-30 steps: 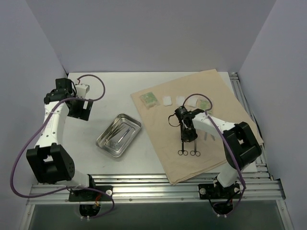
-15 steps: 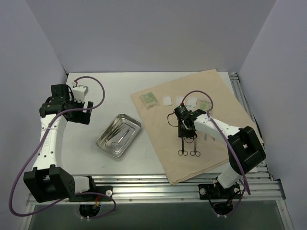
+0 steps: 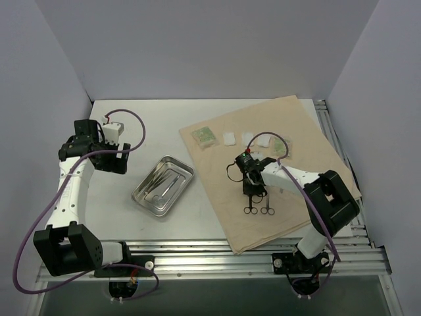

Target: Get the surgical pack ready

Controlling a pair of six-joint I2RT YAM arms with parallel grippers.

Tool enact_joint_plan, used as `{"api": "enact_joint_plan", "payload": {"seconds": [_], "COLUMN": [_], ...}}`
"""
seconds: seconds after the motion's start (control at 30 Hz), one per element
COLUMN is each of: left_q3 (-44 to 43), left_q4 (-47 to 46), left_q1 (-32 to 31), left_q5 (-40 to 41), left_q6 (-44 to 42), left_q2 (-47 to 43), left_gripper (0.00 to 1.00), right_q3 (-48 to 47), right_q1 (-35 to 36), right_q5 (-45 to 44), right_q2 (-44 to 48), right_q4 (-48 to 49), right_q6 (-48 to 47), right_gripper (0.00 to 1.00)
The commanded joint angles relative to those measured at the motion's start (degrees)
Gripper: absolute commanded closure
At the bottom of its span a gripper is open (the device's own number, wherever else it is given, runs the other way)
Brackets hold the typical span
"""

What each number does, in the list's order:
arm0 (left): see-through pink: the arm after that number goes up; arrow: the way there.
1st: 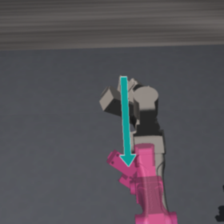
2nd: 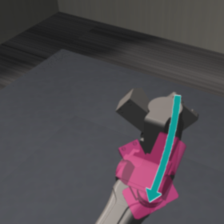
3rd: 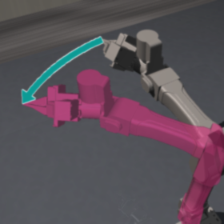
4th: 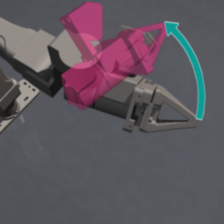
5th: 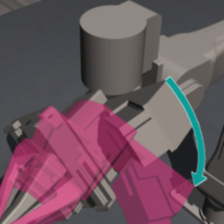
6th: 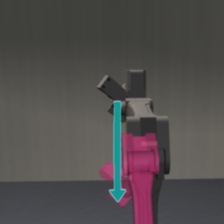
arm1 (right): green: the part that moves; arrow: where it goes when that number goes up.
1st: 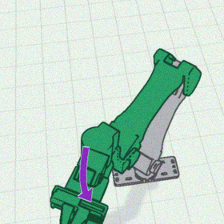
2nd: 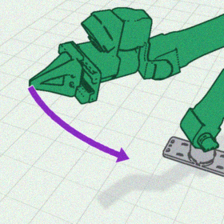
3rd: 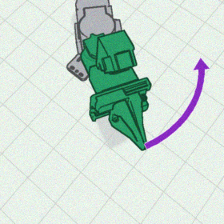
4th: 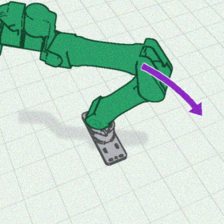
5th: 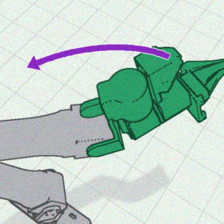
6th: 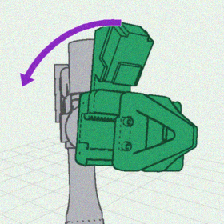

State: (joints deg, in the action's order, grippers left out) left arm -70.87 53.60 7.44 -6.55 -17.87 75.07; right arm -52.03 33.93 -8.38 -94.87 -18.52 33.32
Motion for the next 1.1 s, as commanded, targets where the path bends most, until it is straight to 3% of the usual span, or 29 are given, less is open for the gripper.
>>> {"api": "enact_joint_plan", "payload": {"seconds": [0.0,0.1,0.53,0.77,1.07], "left_q3": [-0.7,-1.6,-2.1,-4.6,-3.4], "left_q4": [-2.2,-1.3,-1.7,-3.2,-7.1], "left_q1": [-0.2,-0.2,-0.3,-0.2,-0.2], "left_q5": [-1.6,-1.0,0.2,-0.7,0.1], "left_q6": [1.3,1.3,0.0,0.0,-0.4], "left_q2": [0.0,0.7,1.1,4.6,6.2], "left_gripper": [0.05,0.05,0.05,0.05,0.05], "right_q3": [4.1,3.8,-3.3,-3.4,-18.7], "right_q1": [1.0,1.0,3.0,2.8,9.7], "right_q5": [2.6,2.8,1.5,1.7,3.0], "right_q2": [-3.3,-1.9,10.1,8.5,3.4], "right_q4": [0.1,-0.4,-2.1,-0.6,7.1], "right_q6": [2.5,3.2,8.5,10.0,20.2], "right_gripper": [0.87,1.0,1.0,1.0,1.0]}}
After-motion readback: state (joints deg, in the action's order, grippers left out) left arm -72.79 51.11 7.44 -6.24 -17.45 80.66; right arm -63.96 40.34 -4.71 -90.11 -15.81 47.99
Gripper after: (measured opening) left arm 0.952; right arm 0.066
